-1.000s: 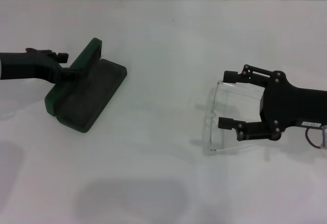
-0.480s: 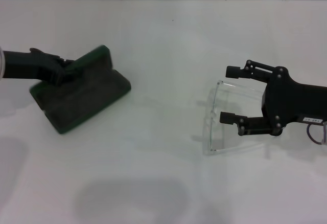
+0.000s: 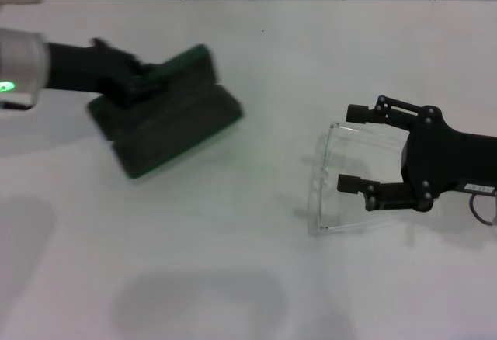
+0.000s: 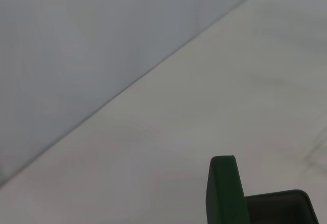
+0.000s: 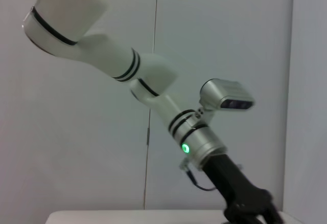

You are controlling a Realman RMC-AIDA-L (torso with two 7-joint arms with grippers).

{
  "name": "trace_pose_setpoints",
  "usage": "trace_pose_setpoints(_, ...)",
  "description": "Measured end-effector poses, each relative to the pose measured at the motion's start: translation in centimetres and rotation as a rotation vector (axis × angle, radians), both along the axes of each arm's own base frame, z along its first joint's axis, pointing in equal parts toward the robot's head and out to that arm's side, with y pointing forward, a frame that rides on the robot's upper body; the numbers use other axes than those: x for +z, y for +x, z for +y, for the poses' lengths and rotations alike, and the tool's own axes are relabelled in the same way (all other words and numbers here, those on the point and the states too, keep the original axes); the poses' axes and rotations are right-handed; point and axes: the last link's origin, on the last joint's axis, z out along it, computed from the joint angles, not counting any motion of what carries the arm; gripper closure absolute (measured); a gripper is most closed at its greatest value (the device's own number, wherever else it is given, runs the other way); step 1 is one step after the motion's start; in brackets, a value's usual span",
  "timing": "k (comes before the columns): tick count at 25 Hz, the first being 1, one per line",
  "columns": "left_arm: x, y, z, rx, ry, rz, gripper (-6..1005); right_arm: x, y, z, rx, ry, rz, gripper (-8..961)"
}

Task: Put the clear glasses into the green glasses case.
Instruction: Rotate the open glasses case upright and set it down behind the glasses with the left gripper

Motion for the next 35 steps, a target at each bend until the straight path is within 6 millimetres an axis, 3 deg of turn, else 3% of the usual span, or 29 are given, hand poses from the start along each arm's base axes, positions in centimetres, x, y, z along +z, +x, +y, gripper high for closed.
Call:
trace_pose_setpoints(6,-2.7,4.0,2.4,-0.169,-0.017,0.034,780,-0.2,0.4,-0.6,-0.002,-0.013,-0.005,81)
trace_pose_setpoints(11,-6.5,6.9,4.0,-0.289,-0.035,0.107,766,-0.3,1.1,-1.3,0.000,0.007,-0.015,81)
trace_pose_setpoints(17,-10.3,9.8,3.7,-0.440,-0.112,0.173,750,-0.5,2.0,-2.1,-0.004,0.012,-0.032,82)
trace_pose_setpoints(22,-11.3,10.9,3.5,-0.492,-0.137,0.189,737,-0.4,2.5,-3.0,0.004,0.020,-0.029,82)
trace_pose_setpoints(35,-12.6,11.5,2.6,-0.550,-0.207,0.220,703,-0.4,3.2,-3.6,-0.009,0.013,-0.038,83)
